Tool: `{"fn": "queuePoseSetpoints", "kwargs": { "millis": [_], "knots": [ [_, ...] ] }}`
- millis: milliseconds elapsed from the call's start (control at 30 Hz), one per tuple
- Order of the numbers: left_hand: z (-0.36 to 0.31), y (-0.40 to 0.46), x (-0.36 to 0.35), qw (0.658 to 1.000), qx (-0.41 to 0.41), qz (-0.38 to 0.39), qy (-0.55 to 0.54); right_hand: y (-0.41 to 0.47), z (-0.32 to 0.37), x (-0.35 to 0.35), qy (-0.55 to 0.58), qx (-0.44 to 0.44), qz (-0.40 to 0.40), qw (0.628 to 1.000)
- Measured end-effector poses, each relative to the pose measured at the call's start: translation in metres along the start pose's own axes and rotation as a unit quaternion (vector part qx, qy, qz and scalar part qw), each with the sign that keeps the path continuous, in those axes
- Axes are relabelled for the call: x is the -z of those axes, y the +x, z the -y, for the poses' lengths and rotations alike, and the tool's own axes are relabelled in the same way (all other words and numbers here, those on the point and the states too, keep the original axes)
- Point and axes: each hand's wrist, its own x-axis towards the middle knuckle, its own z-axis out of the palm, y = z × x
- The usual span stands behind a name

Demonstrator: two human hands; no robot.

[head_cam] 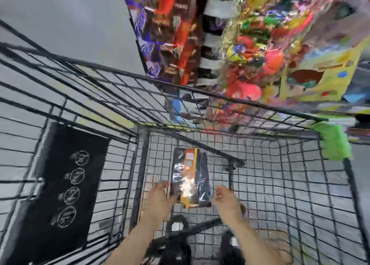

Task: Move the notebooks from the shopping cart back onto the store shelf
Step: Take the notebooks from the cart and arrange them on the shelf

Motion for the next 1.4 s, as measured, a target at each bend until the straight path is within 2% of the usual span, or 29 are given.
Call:
{"fn": "queuePoseSetpoints", "kwargs": {
  "millis": [133, 300, 433, 567, 700, 900, 1000, 1200, 1300, 1400],
  "knots": [
    [0.014, 0.030, -0.024, 0.999, -0.007, 0.046, -0.007, 0.031, 0.000, -0.026, -0.018, -0.018, -0.022, 0.999],
    [0.021, 0.042, -0.027, 0.998, -0.009, 0.042, -0.034, 0.045, 0.003, -0.040, -0.040, -0.061, -0.043, 0.996],
    [0.023, 0.043, -0.014, 0.996, 0.007, 0.034, -0.087, 0.038, 0.010, -0.035, -0.017, -0.058, -0.066, 0.996],
    [0.024, 0.032, 0.011, 0.987, 0.031, 0.036, -0.152, 0.011, 0.014, -0.017, 0.000, -0.015, -0.063, 0.998],
    [0.006, 0.006, 0.044, 0.980, 0.037, 0.031, -0.193, -0.030, 0.021, 0.017, 0.006, 0.015, -0.087, 0.996],
    [-0.044, -0.056, 0.077, 0.984, -0.022, 0.050, -0.167, -0.091, 0.008, 0.069, 0.037, 0.017, -0.112, 0.993],
    [-0.067, -0.086, 0.079, 0.984, -0.056, 0.061, -0.155, -0.124, -0.001, 0.098, 0.087, 0.027, -0.138, 0.986],
    [-0.131, -0.143, 0.067, 0.969, -0.114, 0.107, -0.194, -0.192, -0.023, 0.165, 0.202, 0.046, -0.201, 0.958],
    [-0.169, -0.167, 0.051, 0.962, -0.134, 0.126, -0.200, -0.219, -0.044, 0.203, 0.203, 0.088, -0.233, 0.947],
    [-0.204, -0.190, 0.024, 0.959, -0.147, 0.109, -0.216, -0.245, -0.075, 0.244, 0.205, 0.119, -0.249, 0.939]
  ]
}}
